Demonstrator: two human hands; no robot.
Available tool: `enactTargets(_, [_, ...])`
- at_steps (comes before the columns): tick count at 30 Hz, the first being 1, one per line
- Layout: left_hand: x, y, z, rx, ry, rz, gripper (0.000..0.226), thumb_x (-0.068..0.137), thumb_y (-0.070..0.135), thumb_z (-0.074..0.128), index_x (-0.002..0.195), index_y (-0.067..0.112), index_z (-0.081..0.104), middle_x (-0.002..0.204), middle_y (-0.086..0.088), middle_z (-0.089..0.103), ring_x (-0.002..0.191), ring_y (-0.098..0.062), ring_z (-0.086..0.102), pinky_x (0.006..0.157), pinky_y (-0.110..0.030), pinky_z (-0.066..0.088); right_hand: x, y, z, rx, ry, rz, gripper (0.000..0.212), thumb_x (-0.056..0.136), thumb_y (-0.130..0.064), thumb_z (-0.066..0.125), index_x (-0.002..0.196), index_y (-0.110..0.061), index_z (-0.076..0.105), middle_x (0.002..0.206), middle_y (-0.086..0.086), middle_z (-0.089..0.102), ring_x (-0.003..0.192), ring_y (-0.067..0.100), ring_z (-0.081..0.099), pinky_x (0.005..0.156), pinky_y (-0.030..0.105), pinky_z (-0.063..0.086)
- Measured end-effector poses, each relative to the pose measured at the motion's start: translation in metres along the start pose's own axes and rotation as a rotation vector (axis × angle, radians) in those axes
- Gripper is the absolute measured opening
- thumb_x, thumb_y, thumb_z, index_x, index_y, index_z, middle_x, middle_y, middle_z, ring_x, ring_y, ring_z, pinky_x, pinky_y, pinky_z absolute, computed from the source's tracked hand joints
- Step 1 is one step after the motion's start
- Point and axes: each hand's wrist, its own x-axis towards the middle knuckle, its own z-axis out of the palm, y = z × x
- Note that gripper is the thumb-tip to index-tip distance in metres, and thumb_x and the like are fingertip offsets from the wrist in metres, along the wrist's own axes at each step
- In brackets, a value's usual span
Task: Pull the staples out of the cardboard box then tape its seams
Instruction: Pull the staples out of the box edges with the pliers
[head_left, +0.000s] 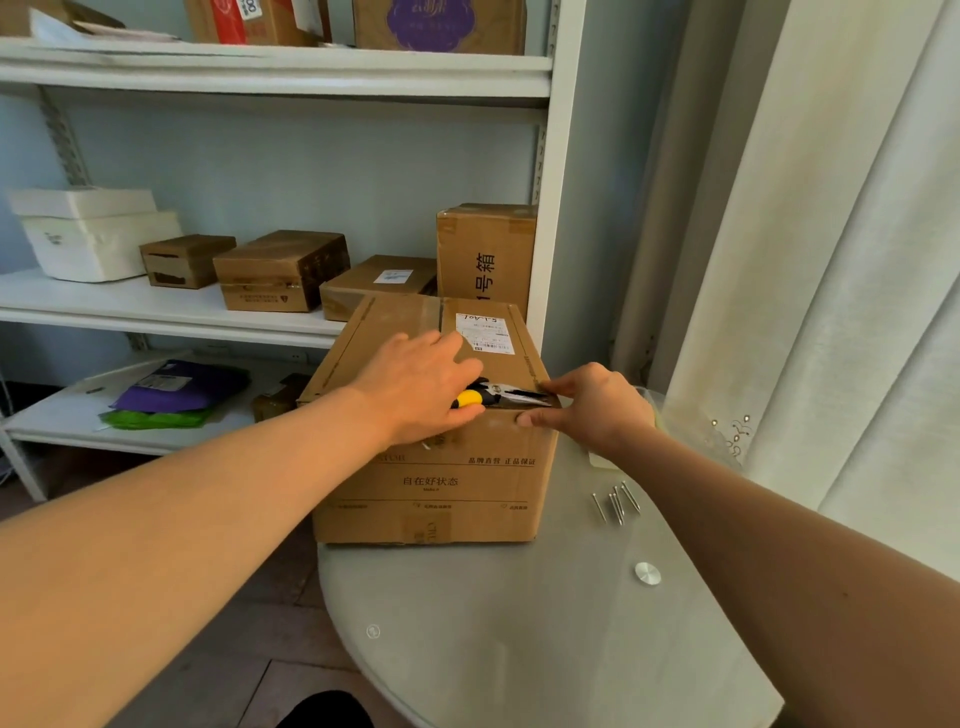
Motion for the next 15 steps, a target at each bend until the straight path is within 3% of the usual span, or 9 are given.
enactTargets(8, [0.018,-0.010,0.004,0.000,-0.104,0.044,0.042,0.096,0.053,0.032,0.125,0.025,0.043,0.115,-0.005,0.046,0.105,-0.020,0.048,0.072,-0.028,0.033,0.003,0.001,0.000,0.015,0.004,-0.005,0.065,0.070,-0.060,0.070,0.125,-0.026,0.063,0.112,-0.003,0.067,0.099,0.017,0.062,0.079,0.040,0.058])
enactTargets(13, [0.018,-0.016,0.006,-0.057,-0.166,0.003,0.048,0.094,0.057,0.034,0.132,0.028,0.041,0.118,-0.005,0.042,0.111,-0.021,0.042,0.084,-0.035,0.040,0.004,0.001,-0.002,-0.012,-0.003,-0.026,0.065,0.072,-0.059,0.068,0.127,-0.026,0.061,0.115,-0.004,0.066,0.100,0.017,0.062,0.078,0.038,0.058])
enactTargets(15, [0.017,-0.018,0.008,-0.122,-0.199,-0.017,0.052,0.093,0.059,0.036,0.138,0.032,0.037,0.119,-0.004,0.040,0.113,-0.020,0.040,0.087,-0.037,0.043,0.003,-0.001,-0.002,-0.078,-0.003,-0.064,0.064,0.075,-0.060,0.066,0.129,-0.027,0.059,0.125,-0.004,0.061,0.108,0.019,0.060,0.081,0.036,0.055])
